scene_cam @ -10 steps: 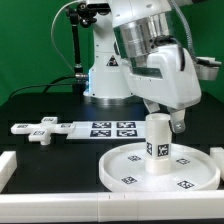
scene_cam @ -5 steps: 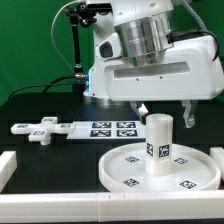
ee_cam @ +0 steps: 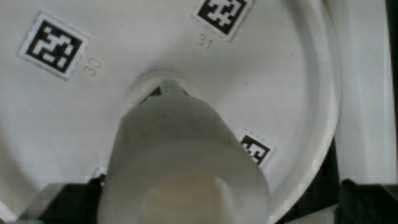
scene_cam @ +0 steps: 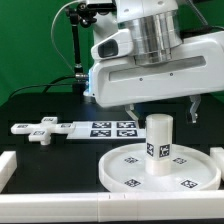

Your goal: Assemble round table

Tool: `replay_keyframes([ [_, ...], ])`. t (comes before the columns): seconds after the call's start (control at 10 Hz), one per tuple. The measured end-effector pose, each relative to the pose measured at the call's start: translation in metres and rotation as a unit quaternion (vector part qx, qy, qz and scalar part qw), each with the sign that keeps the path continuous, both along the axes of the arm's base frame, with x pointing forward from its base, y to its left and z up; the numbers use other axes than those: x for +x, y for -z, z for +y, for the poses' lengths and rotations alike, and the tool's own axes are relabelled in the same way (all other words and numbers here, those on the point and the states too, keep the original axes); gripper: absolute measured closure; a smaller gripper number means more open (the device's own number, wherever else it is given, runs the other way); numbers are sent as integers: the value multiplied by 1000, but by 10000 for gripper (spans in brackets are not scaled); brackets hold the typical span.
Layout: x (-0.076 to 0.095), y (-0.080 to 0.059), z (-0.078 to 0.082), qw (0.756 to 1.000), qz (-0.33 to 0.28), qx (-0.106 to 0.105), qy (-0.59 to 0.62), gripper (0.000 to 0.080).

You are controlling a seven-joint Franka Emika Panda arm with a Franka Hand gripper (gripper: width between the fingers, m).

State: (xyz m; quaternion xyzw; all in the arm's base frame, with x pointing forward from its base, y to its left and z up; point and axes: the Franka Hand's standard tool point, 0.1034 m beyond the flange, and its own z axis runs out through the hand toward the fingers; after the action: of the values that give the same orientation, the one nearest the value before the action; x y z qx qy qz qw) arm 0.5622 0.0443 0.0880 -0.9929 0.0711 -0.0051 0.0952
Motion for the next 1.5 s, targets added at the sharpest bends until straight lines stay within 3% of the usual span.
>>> replay_keyframes([
  [0.5, 0, 0, -3, 985, -31, -8, -168, 150],
  [0.8, -1, 1, -3, 939, -47, -37, -340, 150],
  [1.4, -1, 3, -6, 866, -63, -46, -493, 150],
  [1.5, 0, 2, -8, 839, -65, -53, -537, 150],
])
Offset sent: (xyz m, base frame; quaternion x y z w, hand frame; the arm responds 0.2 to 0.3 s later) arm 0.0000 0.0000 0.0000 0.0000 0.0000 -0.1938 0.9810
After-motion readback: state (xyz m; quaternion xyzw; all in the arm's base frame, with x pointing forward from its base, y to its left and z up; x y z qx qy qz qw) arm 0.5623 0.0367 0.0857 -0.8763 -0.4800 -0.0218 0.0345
